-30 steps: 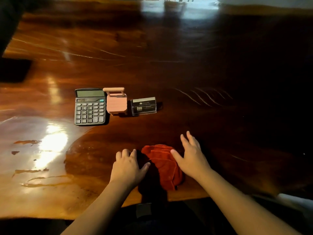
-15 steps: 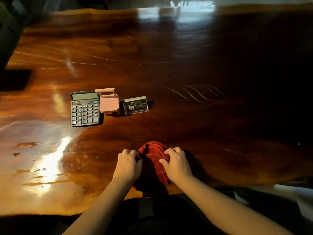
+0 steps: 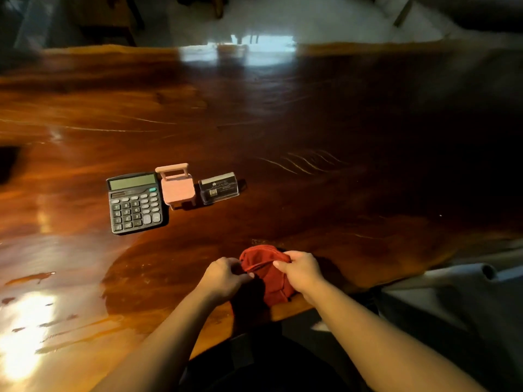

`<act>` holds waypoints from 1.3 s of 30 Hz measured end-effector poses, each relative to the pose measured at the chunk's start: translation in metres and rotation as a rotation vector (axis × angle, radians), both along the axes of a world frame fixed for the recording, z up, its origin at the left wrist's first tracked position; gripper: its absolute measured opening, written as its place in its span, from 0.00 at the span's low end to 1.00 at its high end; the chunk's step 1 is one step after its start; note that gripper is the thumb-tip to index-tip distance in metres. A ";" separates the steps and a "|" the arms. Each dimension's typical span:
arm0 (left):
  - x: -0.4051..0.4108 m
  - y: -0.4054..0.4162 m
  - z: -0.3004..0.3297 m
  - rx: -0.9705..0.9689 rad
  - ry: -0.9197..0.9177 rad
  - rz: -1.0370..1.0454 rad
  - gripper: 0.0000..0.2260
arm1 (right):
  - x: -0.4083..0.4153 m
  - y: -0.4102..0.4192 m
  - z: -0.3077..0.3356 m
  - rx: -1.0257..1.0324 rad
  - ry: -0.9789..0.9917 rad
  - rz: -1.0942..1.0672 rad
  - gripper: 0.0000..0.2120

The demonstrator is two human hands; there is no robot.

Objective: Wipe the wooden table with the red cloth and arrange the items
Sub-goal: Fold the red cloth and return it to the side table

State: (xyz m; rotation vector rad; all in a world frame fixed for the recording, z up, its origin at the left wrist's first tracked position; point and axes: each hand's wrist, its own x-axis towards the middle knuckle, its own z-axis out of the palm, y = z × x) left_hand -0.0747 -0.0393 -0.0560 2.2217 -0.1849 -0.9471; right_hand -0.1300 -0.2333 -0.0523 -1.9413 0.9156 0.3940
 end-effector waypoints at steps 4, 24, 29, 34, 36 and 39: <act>0.004 0.018 0.020 -0.300 0.170 0.066 0.10 | -0.018 0.007 0.018 0.089 -0.070 -0.062 0.07; -0.064 -0.149 0.138 -0.748 0.662 -0.326 0.04 | -0.221 -0.082 0.156 0.065 -0.447 -0.746 0.10; -0.123 -0.238 0.154 -0.653 0.671 -0.423 0.05 | -0.293 -0.144 0.158 0.063 -0.465 -0.900 0.11; -0.181 -0.324 0.157 -0.581 0.602 -0.480 0.04 | -0.351 -0.215 0.151 0.044 -0.450 -1.004 0.22; -0.205 -0.361 0.155 -0.551 0.576 -0.497 0.10 | -0.374 -0.249 0.143 0.057 -0.468 -1.028 0.23; -0.218 -0.395 0.157 -0.535 0.563 -0.488 0.10 | -0.383 -0.282 0.135 0.075 -0.509 -1.063 0.19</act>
